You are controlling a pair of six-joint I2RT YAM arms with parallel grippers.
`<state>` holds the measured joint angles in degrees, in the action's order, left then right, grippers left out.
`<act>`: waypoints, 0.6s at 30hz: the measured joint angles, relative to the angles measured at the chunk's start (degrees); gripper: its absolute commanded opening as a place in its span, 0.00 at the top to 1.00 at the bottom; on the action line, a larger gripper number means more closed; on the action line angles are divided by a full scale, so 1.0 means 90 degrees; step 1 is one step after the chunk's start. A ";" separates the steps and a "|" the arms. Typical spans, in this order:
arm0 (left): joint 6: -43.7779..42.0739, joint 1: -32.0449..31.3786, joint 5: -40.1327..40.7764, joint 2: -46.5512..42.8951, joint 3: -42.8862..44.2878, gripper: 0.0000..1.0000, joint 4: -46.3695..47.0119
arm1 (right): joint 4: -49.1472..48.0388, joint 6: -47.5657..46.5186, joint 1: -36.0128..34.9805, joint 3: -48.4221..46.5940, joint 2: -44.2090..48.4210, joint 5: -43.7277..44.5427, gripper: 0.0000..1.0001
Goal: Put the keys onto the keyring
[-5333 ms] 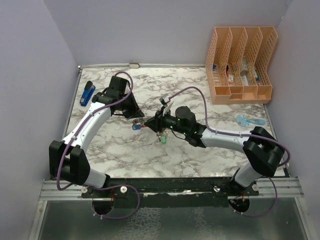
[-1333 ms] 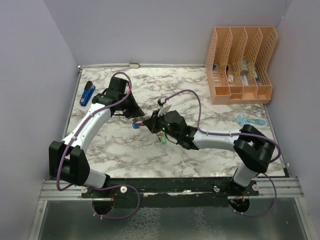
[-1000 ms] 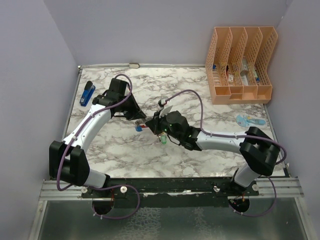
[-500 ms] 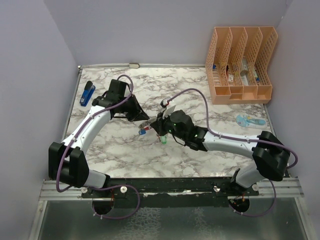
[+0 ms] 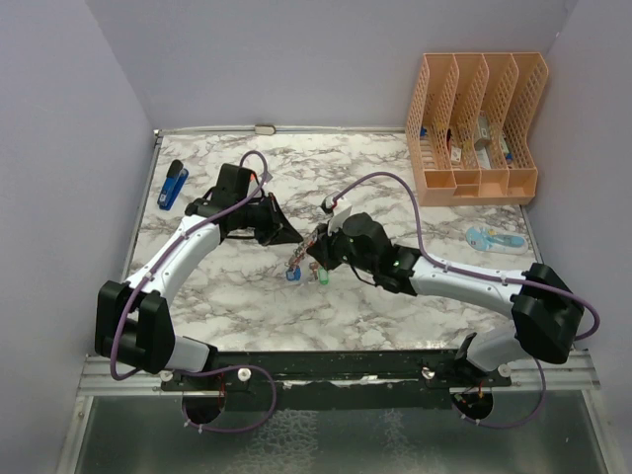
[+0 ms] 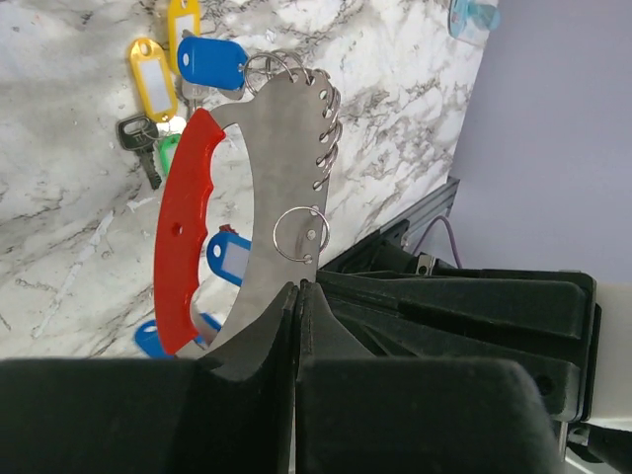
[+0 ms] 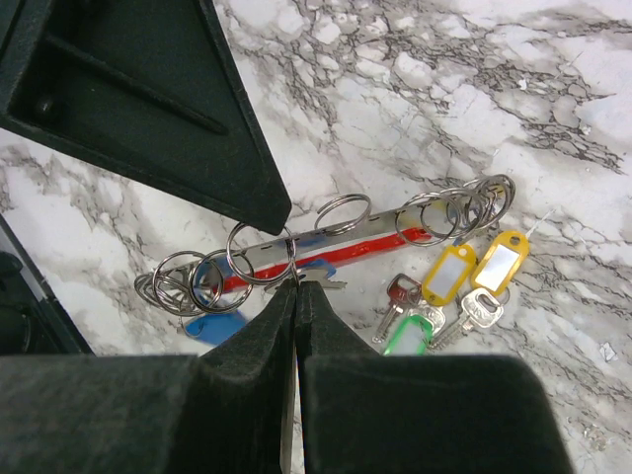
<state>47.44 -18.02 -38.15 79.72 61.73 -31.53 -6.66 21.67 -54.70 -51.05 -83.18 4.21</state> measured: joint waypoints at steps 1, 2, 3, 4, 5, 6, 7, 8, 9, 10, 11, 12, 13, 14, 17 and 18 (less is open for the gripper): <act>0.0000 -0.0010 -0.0039 0.0000 -0.0034 1.00 0.0046 | 0.0044 -0.0019 0.0012 -0.0007 0.0002 -0.0051 0.98; 0.0000 -0.0015 -0.0078 0.0000 -0.0070 1.00 0.0087 | 0.0102 -0.0046 0.0032 -0.0019 0.0005 -0.0097 0.98; 0.0000 -0.0019 -0.0126 0.0000 -0.0107 1.00 0.0138 | 0.0141 -0.0063 0.0044 -0.0032 0.0007 -0.0129 0.98; 0.0000 -0.0022 -0.0160 0.0000 -0.0138 1.00 0.0180 | 0.0202 -0.0070 0.0053 -0.0049 0.0012 -0.0175 0.98; 0.0000 -0.0024 -0.0202 0.0000 -0.0168 1.00 0.0228 | 0.0245 -0.0090 0.0068 -0.0056 0.0019 -0.0219 0.98; 0.0002 -0.0029 -0.0257 0.0000 -0.0199 1.00 0.0287 | 0.0294 -0.0100 0.0083 -0.0061 0.0032 -0.0250 0.98; 0.0005 -0.0036 -0.0316 0.0000 -0.0236 1.00 0.0359 | 0.0345 -0.0112 0.0100 -0.0070 0.0044 -0.0287 0.98; 0.0010 -0.0041 -0.0364 -0.0002 -0.0270 1.00 0.0427 | 0.0381 -0.0114 0.0117 -0.0083 0.0053 -0.0318 0.98; 0.0022 -0.0044 -0.0427 -0.0002 -0.0308 1.00 0.0510 | 0.0425 -0.0119 0.0134 -0.0095 0.0068 -0.0355 0.98; 0.0029 -0.0041 -0.0488 -0.0002 -0.0347 1.00 0.0605 | 0.0478 -0.0134 0.0148 -0.0102 0.0092 -0.0391 0.98; 0.0046 -0.0041 -0.0576 0.0000 -0.0393 1.00 0.0712 | 0.0561 -0.0158 0.0172 -0.0117 0.0131 -0.0425 0.98; 0.0056 -0.0044 -0.0629 0.0000 -0.0420 1.00 0.0770 | 0.0614 -0.0170 0.0175 -0.0124 0.0163 -0.0444 0.98; 0.0063 -0.0046 -0.0714 0.0000 -0.0466 1.00 0.0874 | 0.0665 -0.0192 0.0177 -0.0131 0.0197 -0.0457 0.98; 0.0066 -0.0049 -0.0777 0.0000 -0.0500 1.00 0.0937 | 0.0714 -0.0216 0.0192 -0.0134 0.0231 -0.0469 0.98; 0.0027 -0.0053 -0.0979 -0.0002 -0.0585 1.00 0.1156 | 0.0850 -0.0289 0.0233 -0.0134 0.0357 -0.0493 0.98; -0.0015 -0.0056 -0.1022 -0.0002 -0.0588 1.00 0.1183 | 0.0896 -0.0325 0.0248 -0.0134 0.0408 -0.0508 0.98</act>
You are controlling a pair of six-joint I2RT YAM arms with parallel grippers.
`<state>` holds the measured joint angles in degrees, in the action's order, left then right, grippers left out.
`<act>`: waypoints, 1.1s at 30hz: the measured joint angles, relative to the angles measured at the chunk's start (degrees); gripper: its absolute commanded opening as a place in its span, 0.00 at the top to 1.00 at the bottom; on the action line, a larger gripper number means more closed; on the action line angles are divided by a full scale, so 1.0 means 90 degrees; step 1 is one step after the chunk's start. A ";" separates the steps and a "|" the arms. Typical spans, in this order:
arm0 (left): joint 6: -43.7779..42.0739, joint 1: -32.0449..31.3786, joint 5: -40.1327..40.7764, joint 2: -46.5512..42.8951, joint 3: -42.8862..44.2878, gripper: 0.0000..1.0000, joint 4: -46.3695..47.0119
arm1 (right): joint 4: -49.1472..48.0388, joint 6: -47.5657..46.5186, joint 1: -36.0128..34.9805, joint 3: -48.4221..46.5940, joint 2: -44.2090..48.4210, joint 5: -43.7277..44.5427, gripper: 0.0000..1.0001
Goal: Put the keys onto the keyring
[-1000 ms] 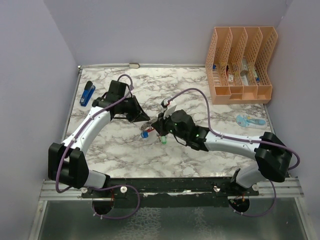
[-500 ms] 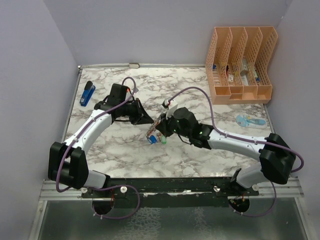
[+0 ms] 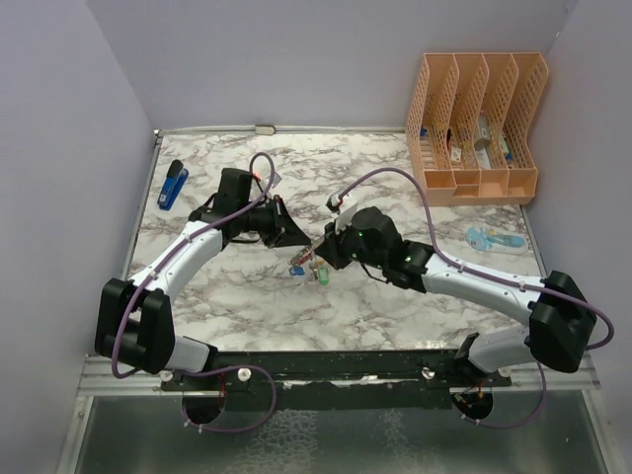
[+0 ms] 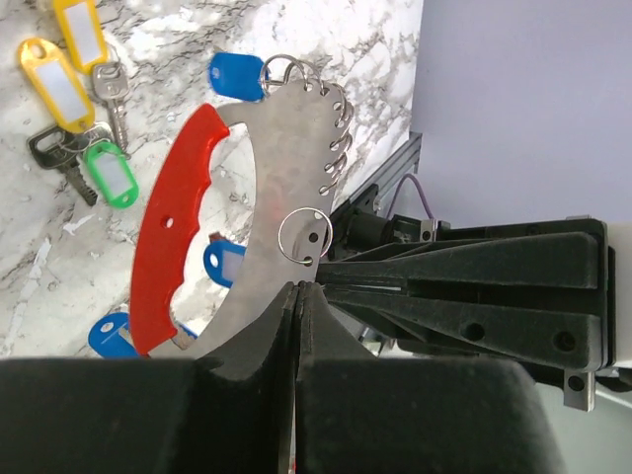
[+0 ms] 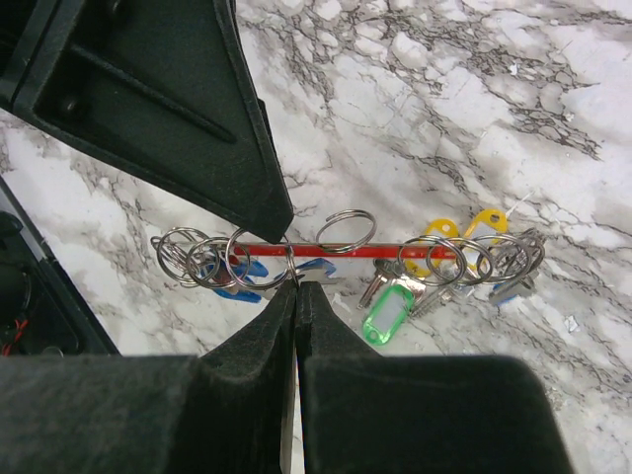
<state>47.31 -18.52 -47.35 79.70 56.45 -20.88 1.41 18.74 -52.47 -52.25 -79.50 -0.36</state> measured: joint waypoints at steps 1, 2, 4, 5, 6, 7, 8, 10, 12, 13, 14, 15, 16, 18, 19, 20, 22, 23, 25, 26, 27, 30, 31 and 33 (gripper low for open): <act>-0.0058 0.0000 -0.0051 0.0000 0.0000 1.00 0.0036 | 0.0036 -0.0024 0.0010 -0.0002 0.0039 -0.0007 0.98; -0.0131 0.0000 -0.0100 0.0000 0.0005 1.00 0.0073 | 0.0073 -0.0061 0.0012 -0.0010 0.0085 -0.0017 0.98; -0.0304 0.0000 -0.0160 0.0000 0.0024 1.00 0.0104 | 0.0126 -0.0124 0.0019 -0.0019 0.0172 -0.0036 0.98; -0.0401 -0.0005 -0.0185 0.0000 0.0041 1.00 0.0102 | 0.0134 -0.0155 0.0032 -0.0022 0.0209 -0.0058 0.98; -0.0512 -0.0010 -0.0209 0.0002 0.0078 1.00 0.0092 | 0.0141 -0.0180 0.0034 -0.0022 0.0245 -0.0075 0.98; -0.0602 -0.0015 -0.0236 0.0002 0.0119 1.00 0.0078 | 0.0146 -0.0231 0.0041 -0.0022 0.0282 -0.0097 0.98; -0.0733 -0.0029 -0.0262 0.0002 0.0177 1.00 0.0068 | 0.0153 -0.0267 0.0041 -0.0022 0.0308 -0.0117 0.98; -0.0947 -0.0053 -0.0301 0.0002 0.0301 1.00 0.0049 | 0.0194 -0.0350 0.0046 -0.0022 0.0357 -0.0165 0.98; -0.1214 -0.0080 -0.0311 0.0002 0.0401 1.00 0.0027 | 0.0206 -0.0420 0.0046 -0.0022 0.0372 -0.0236 0.98; -0.1234 -0.0083 -0.0311 0.0002 0.0447 1.00 0.0019 | 0.0209 -0.0461 0.0046 -0.0022 0.0372 -0.0294 0.98; -0.1350 -0.0092 -0.0308 0.0002 0.0476 1.00 -0.0005 | 0.0211 -0.0503 0.0046 -0.0022 0.0372 -0.0364 0.98; -0.1423 -0.0102 -0.0306 0.0002 0.0491 1.00 -0.0034 | 0.0214 -0.0527 0.0049 -0.0024 0.0372 -0.0418 0.98; -0.1537 -0.0124 -0.0301 0.0002 0.0515 1.00 -0.0090 | 0.0214 -0.0554 0.0049 -0.0022 0.0372 -0.0466 0.98; -0.1712 -0.0131 -0.0279 0.0000 0.0554 1.00 -0.0138 | 0.0219 -0.0597 0.0051 -0.0022 0.0372 -0.0563 0.98; -0.1826 -0.0138 -0.0257 0.0000 0.0585 1.00 -0.0165 | 0.0219 -0.0614 0.0051 -0.0022 0.0372 -0.0588 0.98; -0.1916 -0.0151 -0.0231 0.0000 0.0614 1.00 -0.0202 | 0.0219 -0.0619 0.0051 -0.0022 0.0372 -0.0600 0.98; -0.2072 -0.0172 -0.0172 -0.0002 0.0663 1.00 -0.0255 | 0.0219 -0.0622 0.0051 -0.0022 0.0376 -0.0634 0.98; -0.2137 -0.0182 -0.0134 -0.0012 0.0680 1.00 -0.0277 | 0.0219 -0.0622 0.0051 -0.0022 0.0381 -0.0646 0.98; -0.2234 -0.0204 -0.0085 -0.0022 0.0682 1.00 -0.0316 | 0.0219 -0.0622 0.0051 -0.0024 0.0396 -0.0685 0.98; -0.2256 -0.0206 -0.0075 -0.0022 0.0682 1.00 -0.0330 | 0.0219 -0.0622 0.0051 -0.0024 0.0398 -0.0690 0.98; -0.2285 -0.0209 -0.0061 -0.0022 0.0682 1.00 -0.0347 | 0.0219 -0.0622 0.0051 -0.0024 0.0406 -0.0695 0.98; -0.2331 -0.0238 -0.0015 -0.0022 0.0682 1.00 -0.0357 | 0.0219 -0.0619 0.0051 -0.0078 0.0408 -0.0736 0.98; -0.2334 -0.0243 0.0000 -0.0022 0.0682 1.00 -0.0357 | 0.0216 -0.0619 0.0051 -0.0114 0.0408 -0.0750 0.98; -0.2324 -0.0248 0.0029 -0.0022 0.0682 1.00 -0.0355 | 0.0202 -0.0614 0.0051 -0.0168 0.0408 -0.0784 0.98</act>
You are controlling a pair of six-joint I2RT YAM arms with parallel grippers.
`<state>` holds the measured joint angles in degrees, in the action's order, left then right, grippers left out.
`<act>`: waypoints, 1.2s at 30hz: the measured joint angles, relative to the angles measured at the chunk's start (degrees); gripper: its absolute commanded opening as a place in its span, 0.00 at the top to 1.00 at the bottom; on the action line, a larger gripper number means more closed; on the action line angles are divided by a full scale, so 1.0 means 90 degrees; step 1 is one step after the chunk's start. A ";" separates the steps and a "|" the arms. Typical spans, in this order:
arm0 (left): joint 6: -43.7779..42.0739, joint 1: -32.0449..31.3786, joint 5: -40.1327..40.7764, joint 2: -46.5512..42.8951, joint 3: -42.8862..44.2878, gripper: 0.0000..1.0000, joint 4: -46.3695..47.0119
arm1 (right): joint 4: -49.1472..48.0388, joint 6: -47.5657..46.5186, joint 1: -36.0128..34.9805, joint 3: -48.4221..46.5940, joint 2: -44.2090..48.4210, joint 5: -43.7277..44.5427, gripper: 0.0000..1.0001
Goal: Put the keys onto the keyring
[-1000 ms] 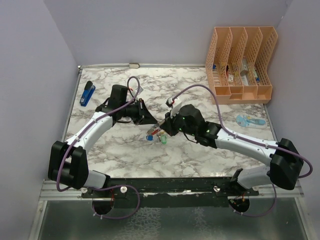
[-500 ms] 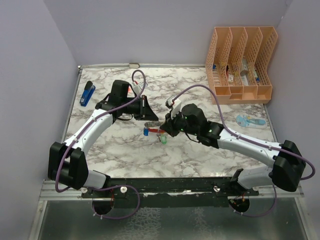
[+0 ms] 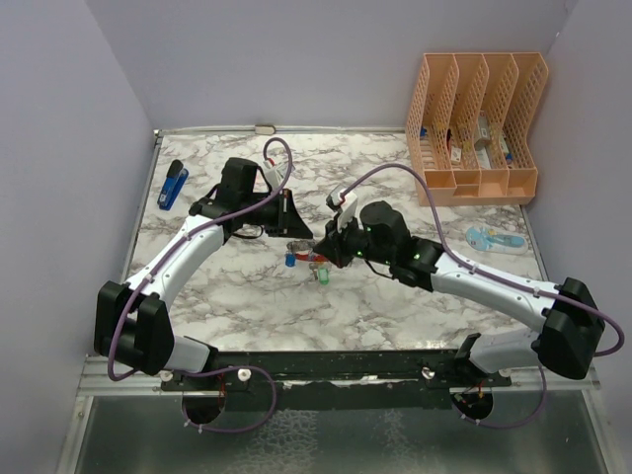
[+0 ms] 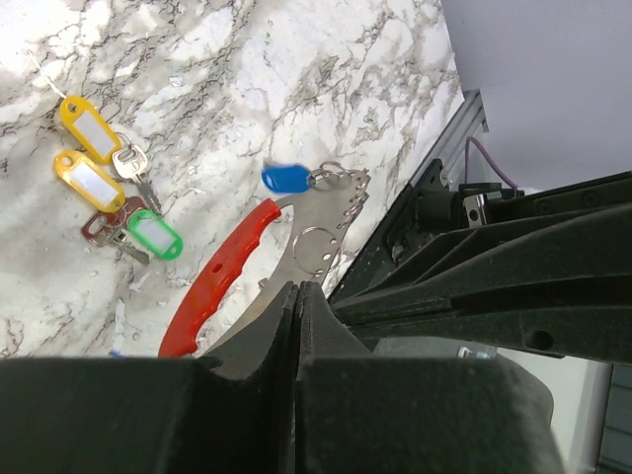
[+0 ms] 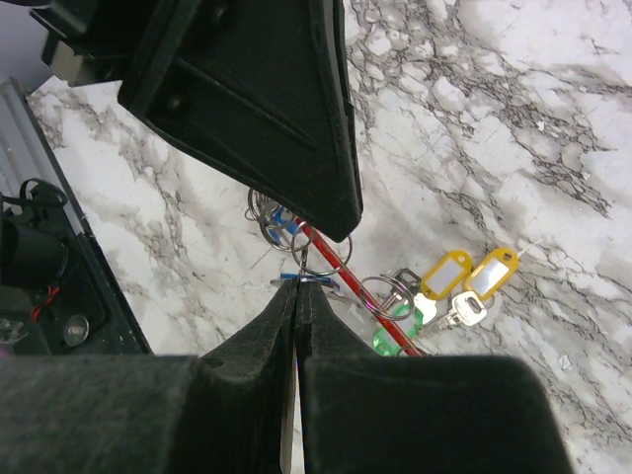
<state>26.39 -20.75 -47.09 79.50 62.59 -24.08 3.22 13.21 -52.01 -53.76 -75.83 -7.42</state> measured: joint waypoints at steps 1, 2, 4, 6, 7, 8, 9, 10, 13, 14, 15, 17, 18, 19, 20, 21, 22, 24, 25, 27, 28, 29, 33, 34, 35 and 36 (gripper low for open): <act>0.0010 0.0000 0.0002 0.0000 0.0000 1.00 0.0002 | 0.0000 0.0002 0.0000 -0.0022 0.0000 -0.0017 0.98; 0.0034 0.0000 0.0002 0.0000 -0.0002 1.00 0.0010 | -0.0010 0.0007 0.0000 -0.0049 -0.0002 -0.0051 0.98; 0.0112 0.0000 0.0002 0.0000 -0.0012 1.00 0.0053 | -0.0036 0.0022 0.0000 -0.0075 -0.0007 -0.0117 0.98; 0.0155 0.0000 0.0002 0.0000 -0.0024 1.00 0.0083 | -0.0041 0.0049 0.0000 -0.0107 -0.0046 -0.0177 0.97; 0.0170 0.0000 0.0005 0.0000 -0.0024 1.00 0.0095 | -0.0039 0.0053 0.0000 -0.0126 -0.0070 -0.0204 0.87; 0.0172 0.0000 0.0007 0.0000 -0.0024 1.00 0.0097 | -0.0024 0.0063 0.0000 -0.0148 -0.0087 -0.0238 0.78; 0.0168 0.0000 0.0015 0.0000 -0.0024 1.00 0.0097 | -0.0010 0.0075 0.0000 -0.0160 -0.0097 -0.0257 0.75; 0.0148 0.0000 0.0029 0.0000 -0.0024 1.00 0.0097 | 0.0007 0.0080 0.0000 -0.0170 -0.0097 -0.0267 0.73; 0.0044 0.0000 0.0160 0.0000 -0.0022 1.00 0.0066 | 0.0095 0.0119 0.0000 -0.0177 -0.0046 -0.0223 0.61; -0.0012 0.0000 0.0209 0.0000 -0.0017 1.00 0.0041 | 0.0170 0.0124 0.0000 -0.0172 0.0012 -0.0136 0.52; -0.0075 0.0000 0.0274 0.0000 -0.0012 1.00 0.0019 | 0.0255 0.0121 0.0000 -0.0153 0.0117 -0.0019 0.41; -0.0238 0.0007 0.0393 0.0000 0.0012 1.00 -0.0032 | 0.0423 0.0126 0.0000 -0.0063 0.0481 0.0362 0.16; -0.0330 0.0019 0.0452 0.0000 0.0041 1.00 -0.0080 | 0.0471 0.0146 0.0000 -0.0015 0.0690 0.0546 0.10; -0.0440 0.0046 0.0520 0.0000 0.0075 1.00 -0.0119 | 0.0500 0.0163 0.0000 0.0046 0.0979 0.0772 0.09; -0.0544 0.0066 0.0576 0.0000 0.0107 1.00 -0.0146 | 0.0517 0.0158 0.0000 0.0080 0.1144 0.0945 0.09; -0.0673 0.0112 0.0631 0.0000 0.0170 1.00 -0.0187 | 0.0525 0.0165 0.0000 0.0107 0.1333 0.1168 0.11; -0.0821 0.0187 0.0697 0.0002 0.0238 1.00 -0.0206 | 0.0532 0.0170 0.0000 0.0117 0.1443 0.1341 0.14; -0.1052 0.0425 0.0811 0.0000 0.0376 1.00 -0.0255 | 0.0559 0.0180 0.0007 0.0114 0.1496 0.1668 0.19; -0.1151 0.0549 0.0867 0.0000 0.0423 1.00 -0.0253 | 0.0656 0.0202 0.0012 0.0085 0.1370 0.1846 0.20; -0.1343 0.0906 0.0984 0.0000 0.0505 1.00 -0.0267 | 0.0818 0.0248 0.0015 0.0000 0.1003 0.2079 0.29; -0.1418 0.1013 0.1030 0.0000 0.0517 1.00 -0.0272 | 0.0918 0.0267 0.0022 -0.0061 0.0750 0.2178 0.30; -0.1511 0.1154 0.1093 0.0000 0.0529 1.00 -0.0289 | 0.1039 0.0284 0.0024 -0.0131 0.0386 0.2283 0.32; -0.1809 0.1421 0.1324 0.0000 0.0534 1.00 -0.0347 | 0.1333 0.0330 0.0036 -0.0165 -0.0568 0.2426 0.42; -0.1880 0.1450 0.1358 0.0000 0.0534 1.00 -0.0369 | 0.1375 0.0330 0.0044 -0.0165 -0.0712 0.2419 0.46; -0.1923 0.1484 0.1372 0.0000 0.0534 1.00 -0.0386 | 0.1382 0.0338 0.0056 -0.0165 -0.0792 0.2414 0.48; -0.1979 0.1520 0.1384 0.0000 0.0534 1.00 -0.0393 | 0.1372 0.0330 0.0073 -0.0165 -0.0862 0.2392 0.50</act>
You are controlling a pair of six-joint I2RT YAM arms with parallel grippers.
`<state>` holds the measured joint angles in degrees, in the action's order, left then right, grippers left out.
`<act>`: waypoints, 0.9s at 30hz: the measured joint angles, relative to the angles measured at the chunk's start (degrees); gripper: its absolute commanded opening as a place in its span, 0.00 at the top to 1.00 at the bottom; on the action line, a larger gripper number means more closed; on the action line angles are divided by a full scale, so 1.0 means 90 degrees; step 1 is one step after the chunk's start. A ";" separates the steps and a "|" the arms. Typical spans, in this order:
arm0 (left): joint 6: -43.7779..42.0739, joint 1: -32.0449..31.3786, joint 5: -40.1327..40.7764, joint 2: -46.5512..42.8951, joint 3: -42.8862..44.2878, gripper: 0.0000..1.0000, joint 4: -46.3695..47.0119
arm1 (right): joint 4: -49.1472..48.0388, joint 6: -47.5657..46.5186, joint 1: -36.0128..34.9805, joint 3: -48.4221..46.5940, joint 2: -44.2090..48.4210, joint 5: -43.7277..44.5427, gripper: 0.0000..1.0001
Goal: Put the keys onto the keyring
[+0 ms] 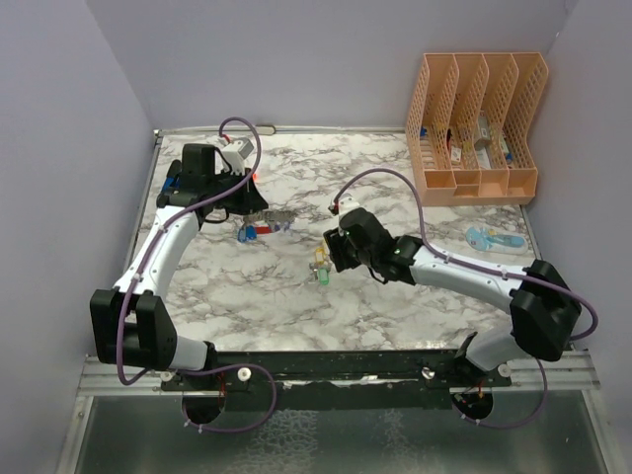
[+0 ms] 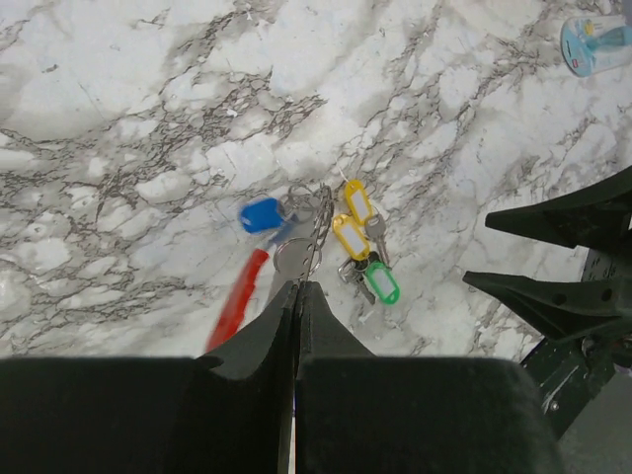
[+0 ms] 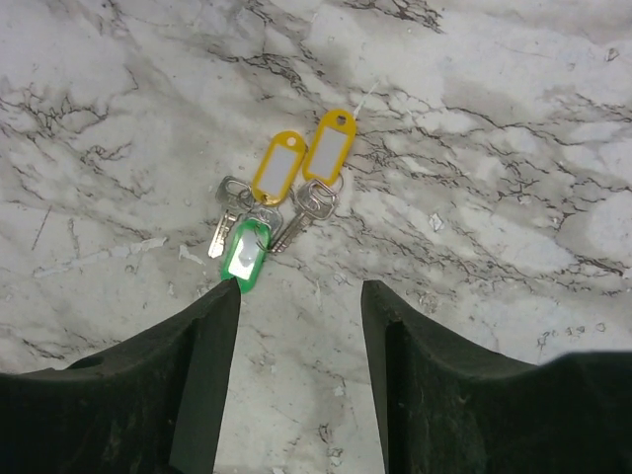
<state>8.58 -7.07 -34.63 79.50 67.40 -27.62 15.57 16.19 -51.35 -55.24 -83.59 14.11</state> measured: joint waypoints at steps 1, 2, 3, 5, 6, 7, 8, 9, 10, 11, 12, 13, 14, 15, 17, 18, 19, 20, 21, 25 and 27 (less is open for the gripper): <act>-0.0049 0.0039 0.0002 0.0000 -0.0002 1.00 -0.0002 | -0.0022 -0.0007 0.0012 0.0000 -0.0068 -0.0032 0.50; -0.0075 0.0078 -0.0002 0.0000 -0.0002 1.00 -0.0002 | -0.0032 -0.0017 0.0022 -0.0012 -0.0126 -0.0070 0.51; -0.0092 0.0107 -0.0002 0.0000 -0.0002 1.00 -0.0005 | -0.0056 -0.0044 0.0034 -0.0029 -0.0189 -0.0114 0.52; -0.0126 0.0187 -0.0046 0.0000 -0.0002 1.00 -0.0005 | -0.0177 -0.0126 0.0051 -0.0068 -0.0355 -0.0236 0.56; -0.0148 0.0228 -0.0097 0.0000 -0.0002 1.00 -0.0005 | -0.0284 -0.0182 0.0053 -0.0070 -0.0457 -0.0323 0.58; -0.0168 0.0253 -0.0134 0.0000 -0.0002 1.00 -0.0007 | -0.0362 -0.0226 0.0053 -0.0070 -0.0534 -0.0386 0.60; -0.0189 0.0282 -0.0175 0.0000 -0.0002 1.00 -0.0007 | -0.0440 -0.0284 0.0068 -0.0070 -0.0641 -0.0464 0.63; -0.0209 0.0291 -0.0204 0.0000 -0.0002 1.00 -0.0010 | -0.0503 -0.0330 0.0095 -0.0070 -0.0712 -0.0522 0.64; -0.0228 0.0304 -0.0231 0.0000 -0.0002 1.00 -0.0015 | -0.0571 -0.0359 0.0104 -0.0070 -0.0767 -0.0580 0.65; -0.0250 0.0318 -0.0253 0.0000 -0.0002 1.00 -0.0022 | -0.0634 -0.0398 0.0131 -0.0068 -0.0806 -0.0656 0.64; -0.0282 0.0323 -0.0274 0.0000 -0.0002 1.00 -0.0036 | -0.0748 -0.0459 0.0136 -0.0039 -0.0821 -0.0741 0.65; -0.0304 0.0333 -0.0291 0.0000 -0.0002 1.00 -0.0049 | -0.0884 -0.0503 0.0136 0.0005 -0.0816 -0.0848 0.65; -0.0313 0.0333 -0.0304 0.0000 -0.0002 1.00 -0.0056 | -0.1052 -0.0576 0.0138 0.0066 -0.0794 -0.0988 0.65; -0.0328 0.0335 -0.0323 0.0000 -0.0002 1.00 -0.0066 | -0.1188 -0.0636 0.0143 0.0121 -0.0782 -0.1112 0.66; -0.0345 0.0347 -0.0374 0.0000 -0.0002 1.00 -0.0095 | -0.1314 -0.0709 0.0165 0.0172 -0.0772 -0.1243 0.68; -0.0350 0.0359 -0.0396 0.0000 -0.0002 1.00 -0.0112 | -0.1375 -0.0741 0.0165 0.0194 -0.0772 -0.1290 0.70; -0.0352 0.0369 -0.0408 0.0000 -0.0002 1.00 -0.0126 | -0.1413 -0.0767 0.0165 0.0206 -0.0770 -0.1309 0.70; -0.0352 0.0374 -0.0423 0.0000 -0.0002 1.00 -0.0136 | -0.1452 -0.0792 0.0165 0.0226 -0.0758 -0.1328 0.70; -0.0355 0.0376 -0.0440 0.0000 -0.0002 1.00 -0.0138 | -0.1481 -0.0797 0.0165 0.0236 -0.0746 -0.1341 0.70; -0.0372 0.0386 -0.0568 0.0000 -0.0002 1.00 -0.0175 | -0.1749 -0.0857 0.0168 0.0311 -0.0491 -0.1508 0.64; -0.0384 0.0393 -0.0631 0.0000 -0.0002 1.00 -0.0185 | -0.2062 -0.0920 0.0168 0.0406 -0.0194 -0.1683 0.61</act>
<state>5.13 -3.53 -40.32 79.50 67.37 -29.28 -2.98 7.90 -49.84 -51.59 -85.34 -1.04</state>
